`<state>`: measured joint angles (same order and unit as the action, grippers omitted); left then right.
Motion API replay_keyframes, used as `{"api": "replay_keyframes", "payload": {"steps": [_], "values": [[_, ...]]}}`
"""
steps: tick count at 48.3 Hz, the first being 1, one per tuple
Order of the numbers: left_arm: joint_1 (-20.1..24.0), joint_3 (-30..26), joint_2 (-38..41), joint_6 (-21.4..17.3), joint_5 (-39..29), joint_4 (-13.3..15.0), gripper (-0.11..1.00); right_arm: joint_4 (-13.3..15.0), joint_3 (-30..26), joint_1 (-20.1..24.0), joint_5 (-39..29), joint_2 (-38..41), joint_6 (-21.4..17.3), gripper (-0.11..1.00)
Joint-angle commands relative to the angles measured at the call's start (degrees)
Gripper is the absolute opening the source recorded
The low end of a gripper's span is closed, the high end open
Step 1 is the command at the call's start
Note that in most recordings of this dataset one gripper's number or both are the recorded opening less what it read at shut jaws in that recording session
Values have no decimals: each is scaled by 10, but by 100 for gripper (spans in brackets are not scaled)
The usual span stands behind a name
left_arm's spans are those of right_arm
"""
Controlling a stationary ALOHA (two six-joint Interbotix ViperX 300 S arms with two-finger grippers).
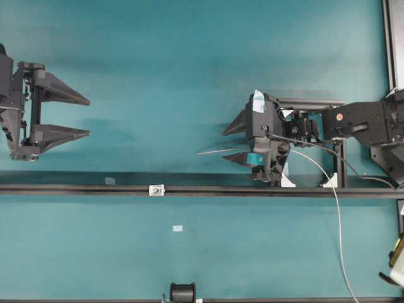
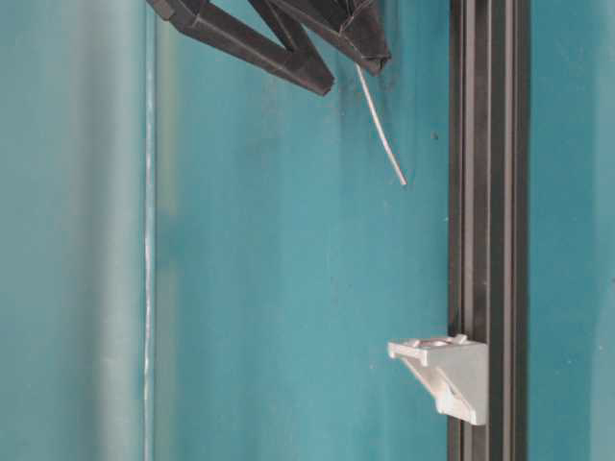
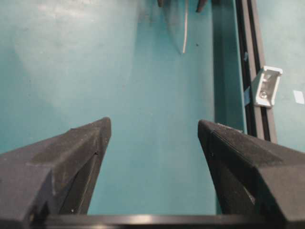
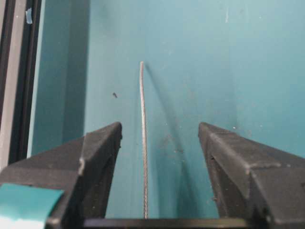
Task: Insert the wire into the hole on the left side and pull it with the left arm.
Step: 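Close the right gripper on the white wire's free end, then lift the wire with the right gripper and swing it toward the rail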
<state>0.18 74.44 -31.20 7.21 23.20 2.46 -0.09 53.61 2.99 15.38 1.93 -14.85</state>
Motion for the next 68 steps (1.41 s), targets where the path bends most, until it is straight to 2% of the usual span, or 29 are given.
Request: {"api": "replay_keyframes", "payload": {"steps": [1,7,15,19,44,68], "values": [[2,-12,-1,0,3,1,92,-1,-10,1,5,-6,-1,66],[2,-12,-1,0,2,1,92,0,-10,1,4,-6,0,53],[2,-11,-1,0,3,1,92,0,-10,1,3,-6,-1,13],[2,-12,-1,0,2,1,92,-1,-10,1,3,-7,-1,2],[2,-11,-3,0,2,1,92,-1,-12,0,0,-30,-1,1],[2,-15,-5,0,-3,1,92,0,-11,-7,-105,-156,-1,1]]}}
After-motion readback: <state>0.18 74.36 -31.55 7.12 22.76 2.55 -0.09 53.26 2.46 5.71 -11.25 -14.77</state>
